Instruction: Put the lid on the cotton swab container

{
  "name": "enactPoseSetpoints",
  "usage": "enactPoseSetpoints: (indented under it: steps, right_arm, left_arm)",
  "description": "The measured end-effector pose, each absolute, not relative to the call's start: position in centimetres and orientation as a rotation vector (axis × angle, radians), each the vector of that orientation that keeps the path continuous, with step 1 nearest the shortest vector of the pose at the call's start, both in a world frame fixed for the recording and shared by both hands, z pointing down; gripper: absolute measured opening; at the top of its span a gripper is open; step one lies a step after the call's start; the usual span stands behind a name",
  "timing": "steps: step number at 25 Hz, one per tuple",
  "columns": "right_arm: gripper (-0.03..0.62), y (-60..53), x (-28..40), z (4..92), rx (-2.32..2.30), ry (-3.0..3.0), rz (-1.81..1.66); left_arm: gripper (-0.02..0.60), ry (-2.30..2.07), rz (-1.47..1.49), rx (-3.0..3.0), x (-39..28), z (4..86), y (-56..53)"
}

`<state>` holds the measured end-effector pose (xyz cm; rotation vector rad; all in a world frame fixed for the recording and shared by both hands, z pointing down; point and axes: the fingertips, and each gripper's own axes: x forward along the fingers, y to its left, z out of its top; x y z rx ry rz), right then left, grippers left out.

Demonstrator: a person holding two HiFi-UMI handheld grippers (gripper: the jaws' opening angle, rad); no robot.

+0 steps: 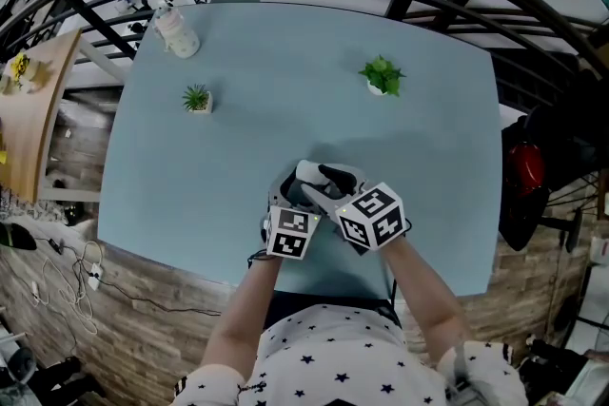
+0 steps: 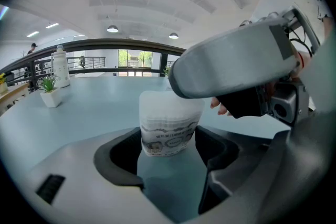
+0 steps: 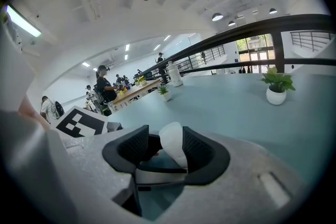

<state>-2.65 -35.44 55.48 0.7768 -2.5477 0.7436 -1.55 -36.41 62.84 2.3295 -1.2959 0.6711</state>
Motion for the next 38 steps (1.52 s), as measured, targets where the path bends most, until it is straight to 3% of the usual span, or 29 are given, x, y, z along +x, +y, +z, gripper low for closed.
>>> enactPoseSetpoints:
  steps: [26, 34, 38]
  right_arm:
    - [0.204, -31.4, 0.4, 52.4, 1.046, -2.522, 0.568]
    - [0.192, -26.0, 0.3, 50.3, 1.116, -2.536, 0.567]
    - [0.133, -22.7, -0.1, 49.6, 1.167, -2.52, 0.527]
  left_arm:
    - [0.319, -1.306, 0.519, 2.313, -4.2, 58.9, -31.1]
    - [0.144, -1.386, 0.395, 2.276, -7.0, 56.1, -25.8]
    - [0.07, -1.404, 0.343, 2.287, -8.3, 54.3, -22.1]
